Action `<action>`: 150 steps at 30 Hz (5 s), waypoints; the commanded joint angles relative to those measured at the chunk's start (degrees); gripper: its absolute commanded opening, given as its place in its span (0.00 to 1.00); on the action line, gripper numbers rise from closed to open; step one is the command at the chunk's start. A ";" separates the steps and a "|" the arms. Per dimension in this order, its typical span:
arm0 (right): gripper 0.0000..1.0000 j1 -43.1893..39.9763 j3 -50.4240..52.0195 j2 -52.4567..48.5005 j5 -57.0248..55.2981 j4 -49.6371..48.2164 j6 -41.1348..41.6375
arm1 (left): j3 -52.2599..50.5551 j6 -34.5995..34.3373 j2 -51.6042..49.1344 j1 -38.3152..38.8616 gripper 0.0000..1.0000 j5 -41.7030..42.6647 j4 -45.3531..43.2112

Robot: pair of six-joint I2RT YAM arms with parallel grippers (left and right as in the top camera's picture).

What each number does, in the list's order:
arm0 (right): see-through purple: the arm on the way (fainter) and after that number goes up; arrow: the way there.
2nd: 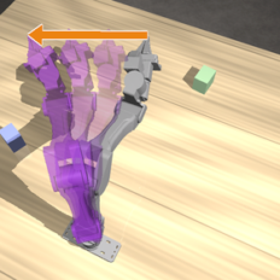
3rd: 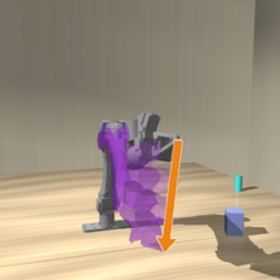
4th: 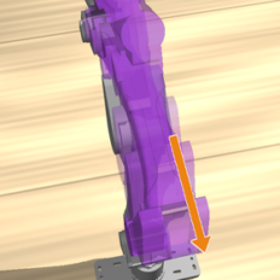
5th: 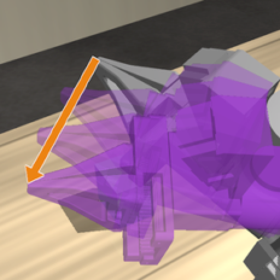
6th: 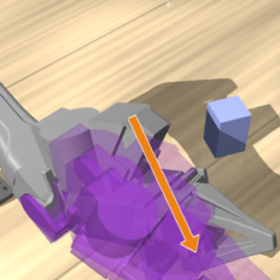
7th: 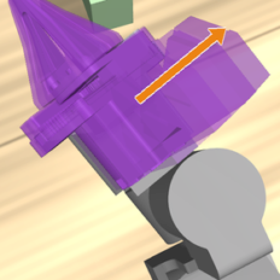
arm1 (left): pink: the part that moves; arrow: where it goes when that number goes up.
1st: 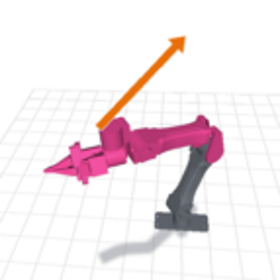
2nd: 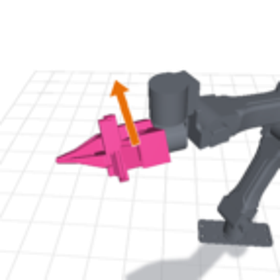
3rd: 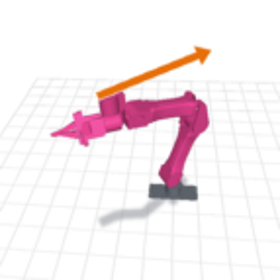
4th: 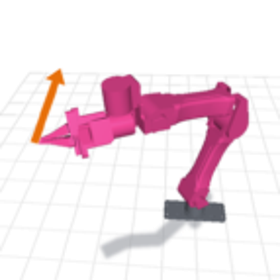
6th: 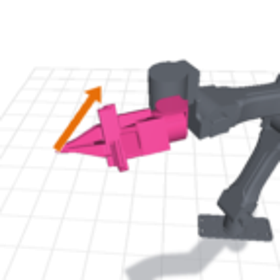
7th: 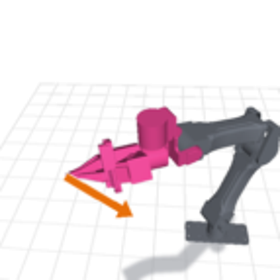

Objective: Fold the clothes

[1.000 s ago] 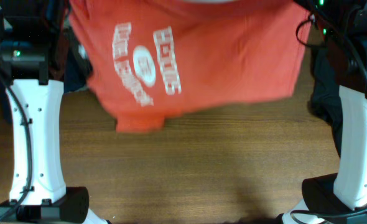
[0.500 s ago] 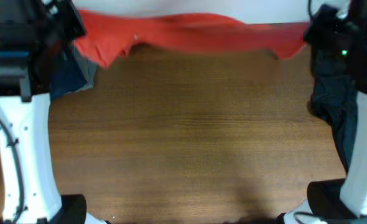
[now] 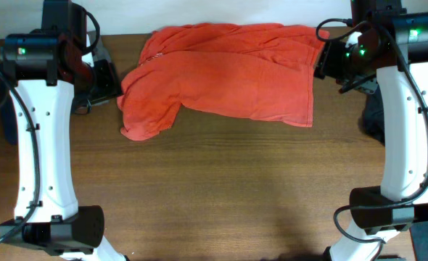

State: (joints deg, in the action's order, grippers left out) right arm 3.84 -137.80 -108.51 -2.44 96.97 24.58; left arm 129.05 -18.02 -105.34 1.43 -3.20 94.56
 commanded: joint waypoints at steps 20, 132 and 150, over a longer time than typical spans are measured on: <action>0.04 -0.13 29.22 -6.36 0.46 -24.44 -1.84 | 0.28 3.26 -27.69 3.13 0.01 3.85 -8.76; 0.04 -3.48 47.28 -10.08 1.46 -44.02 2.05 | -33.14 -6.67 -15.74 13.03 0.01 -5.73 -27.89; 0.28 -3.58 53.35 -11.02 0.48 -48.89 3.58 | -42.82 -5.92 -15.74 13.03 0.13 -5.62 -32.74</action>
State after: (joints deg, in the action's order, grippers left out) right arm 0.10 -84.25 -119.63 -1.23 47.55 27.22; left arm 86.46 -24.91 -121.34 14.81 -8.43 61.71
